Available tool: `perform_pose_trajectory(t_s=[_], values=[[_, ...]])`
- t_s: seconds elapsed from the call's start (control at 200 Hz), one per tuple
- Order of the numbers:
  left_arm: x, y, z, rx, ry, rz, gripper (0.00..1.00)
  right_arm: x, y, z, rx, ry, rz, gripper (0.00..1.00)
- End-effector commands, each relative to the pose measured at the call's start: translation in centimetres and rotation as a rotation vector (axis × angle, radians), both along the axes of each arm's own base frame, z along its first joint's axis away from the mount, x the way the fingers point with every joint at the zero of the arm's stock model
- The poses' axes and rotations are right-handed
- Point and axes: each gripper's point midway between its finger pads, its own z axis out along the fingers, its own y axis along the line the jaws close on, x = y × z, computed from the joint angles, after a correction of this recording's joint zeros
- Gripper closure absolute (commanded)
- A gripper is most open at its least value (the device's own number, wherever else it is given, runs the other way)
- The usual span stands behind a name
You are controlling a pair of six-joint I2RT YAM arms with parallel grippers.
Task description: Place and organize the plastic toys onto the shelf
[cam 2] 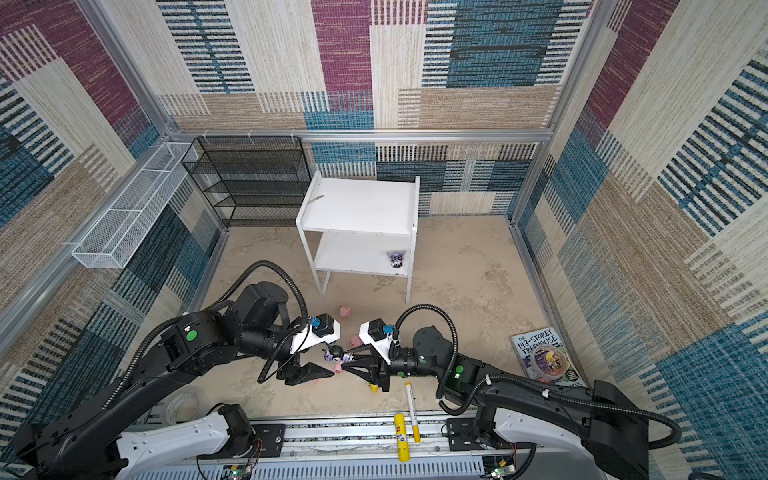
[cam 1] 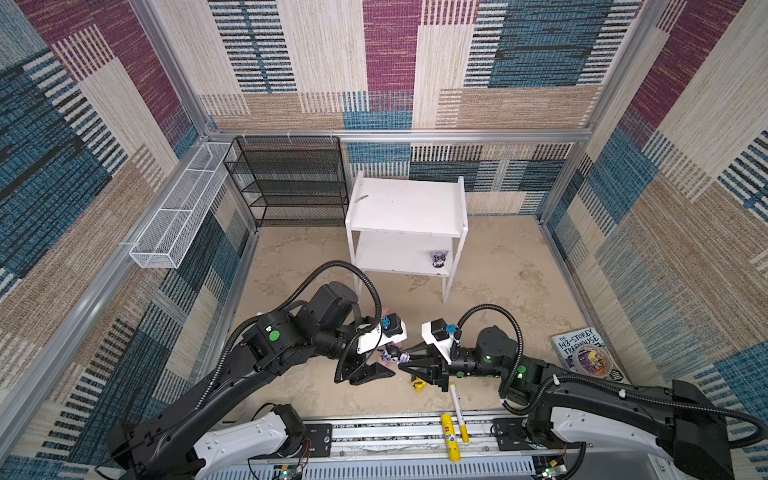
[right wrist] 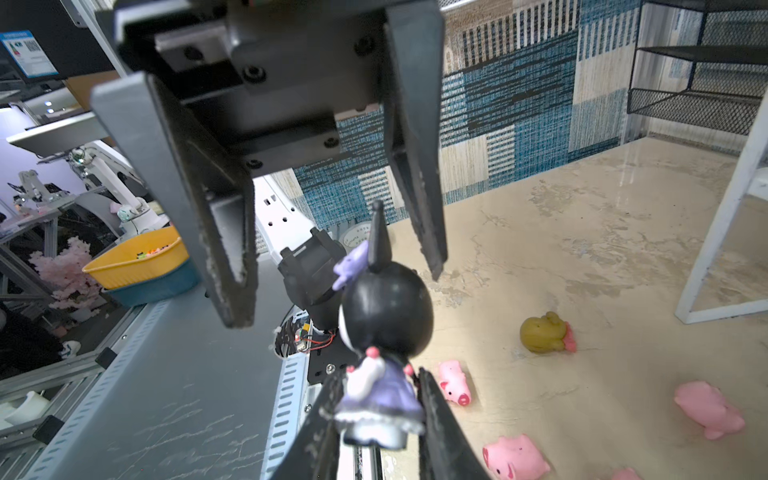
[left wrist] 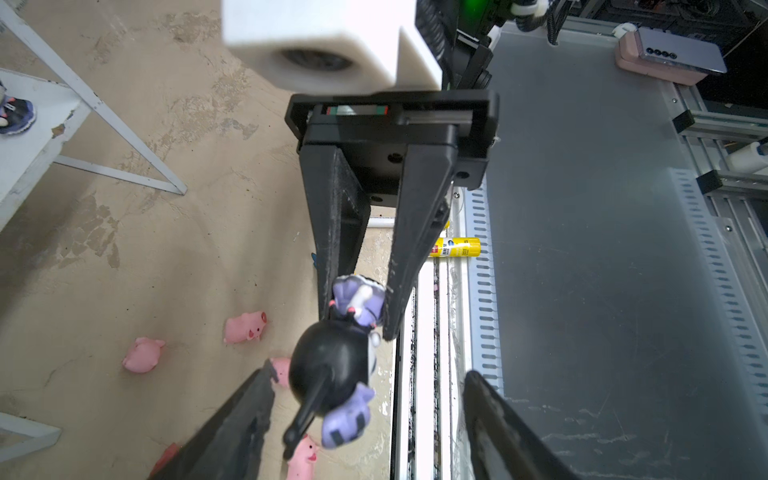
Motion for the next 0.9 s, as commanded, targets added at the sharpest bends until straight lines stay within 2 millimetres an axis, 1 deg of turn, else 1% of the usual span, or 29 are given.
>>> perform_pose_trajectory(t_s=[0.0, 0.08, 0.21, 0.285, 0.371, 0.406, 0.426, 0.476, 0.541, 0.596, 0.711, 0.791, 0.896], values=[[0.6, -0.1, 0.9, -0.066, -0.036, 0.038, 0.19, 0.6, -0.5, 2.7, 0.117, 0.010, -0.047, 0.74], [0.9, 0.0, 1.6, -0.138, -0.073, 0.076, 0.15, 0.6, -1.1, 3.5, 0.167, 0.042, -0.052, 0.73], [1.5, -0.3, 2.7, -0.273, -0.107, 0.132, 0.11, 0.1, -1.9, 5.0, 0.265, 0.094, -0.027, 0.74], [1.1, -0.6, 3.2, -0.344, -0.096, 0.118, 0.11, -0.2, -2.3, 5.5, 0.306, 0.119, -0.013, 0.74], [0.3, -1.5, 4.3, -0.433, -0.065, 0.073, 0.11, -0.3, -2.6, 5.7, 0.332, 0.143, -0.006, 0.74], [0.6, -1.8, 4.5, -0.457, -0.060, 0.080, 0.12, -0.5, -2.7, 5.7, 0.341, 0.151, 0.000, 0.74], [0.1, -2.0, 4.8, -0.481, -0.046, 0.054, 0.13, -0.5, -2.8, 5.8, 0.349, 0.154, 0.001, 0.74], [0.4, -2.4, 5.0, -0.514, -0.038, 0.057, 0.14, -0.7, -3.1, 6.0, 0.369, 0.157, 0.010, 0.74], [0.7, -2.9, 5.2, -0.558, -0.025, 0.063, 0.18, -0.9, -3.4, 6.1, 0.390, 0.157, 0.017, 0.74], [0.5, -3.3, 5.5, -0.594, -0.011, 0.040, 0.21, -1.0, -3.5, 5.9, 0.392, 0.158, 0.020, 0.74], [-0.1, -4.0, 6.0, -0.645, 0.032, -0.009, 0.34, -1.1, -3.8, 5.8, 0.401, 0.154, 0.016, 0.74], [-0.3, -4.5, 6.0, -0.651, 0.074, -0.036, 0.44, -1.1, -4.2, 5.9, 0.421, 0.150, 0.010, 0.74], [-0.4, -5.2, 6.0, -0.663, 0.120, -0.065, 0.54, -1.3, -4.7, 5.8, 0.439, 0.147, 0.006, 0.74]])
